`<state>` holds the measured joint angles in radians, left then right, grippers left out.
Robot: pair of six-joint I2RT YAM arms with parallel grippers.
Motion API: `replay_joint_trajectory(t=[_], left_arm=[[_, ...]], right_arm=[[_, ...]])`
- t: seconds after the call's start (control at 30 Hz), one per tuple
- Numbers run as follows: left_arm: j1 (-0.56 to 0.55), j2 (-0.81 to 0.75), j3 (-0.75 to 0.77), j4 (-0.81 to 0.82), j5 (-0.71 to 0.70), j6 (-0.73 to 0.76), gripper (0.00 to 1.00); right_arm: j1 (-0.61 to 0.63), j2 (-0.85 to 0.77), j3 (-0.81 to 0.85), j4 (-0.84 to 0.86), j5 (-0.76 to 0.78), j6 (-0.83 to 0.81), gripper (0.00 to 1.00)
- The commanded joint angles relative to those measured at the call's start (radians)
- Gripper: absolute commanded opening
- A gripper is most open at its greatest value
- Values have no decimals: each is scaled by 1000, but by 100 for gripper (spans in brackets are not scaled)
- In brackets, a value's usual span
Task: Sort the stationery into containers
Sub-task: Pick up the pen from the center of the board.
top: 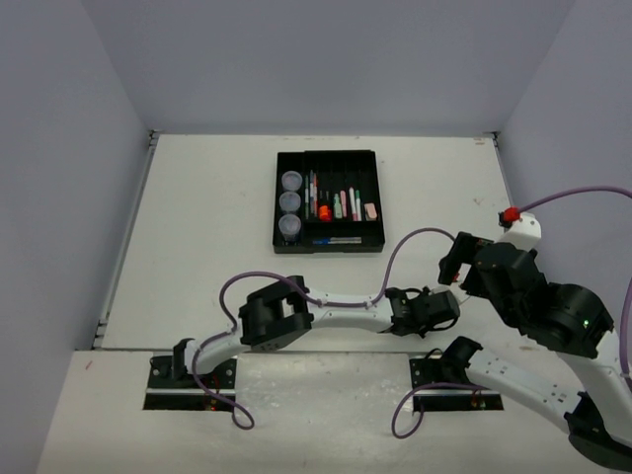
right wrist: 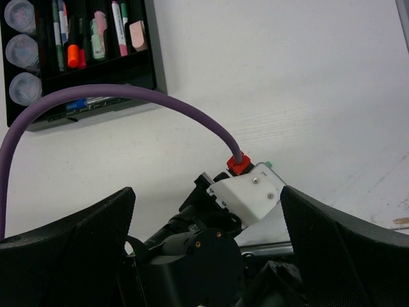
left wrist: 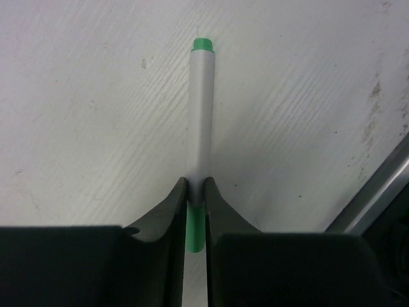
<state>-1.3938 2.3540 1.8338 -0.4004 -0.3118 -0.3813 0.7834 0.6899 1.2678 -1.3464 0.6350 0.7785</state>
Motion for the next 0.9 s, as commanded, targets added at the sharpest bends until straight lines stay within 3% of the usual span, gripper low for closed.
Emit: replay_joint_trajectory(t=[0.0,0.37,0.6,0.87], left_arm=[[31,14,-110,-140,-37,-2,2],[155,-391,-417,125,-95,-18,0],[184,-517,-447,170,-84,-6,0],[271,-531,-382,110,-124,-75,0]], right_arm=[[2,7,12,6,5,-23,99],[2,-12,28,78,43,-51,99],[1,-11,30,79,63,-59,99],[2,3,7,95,76,-61,99]])
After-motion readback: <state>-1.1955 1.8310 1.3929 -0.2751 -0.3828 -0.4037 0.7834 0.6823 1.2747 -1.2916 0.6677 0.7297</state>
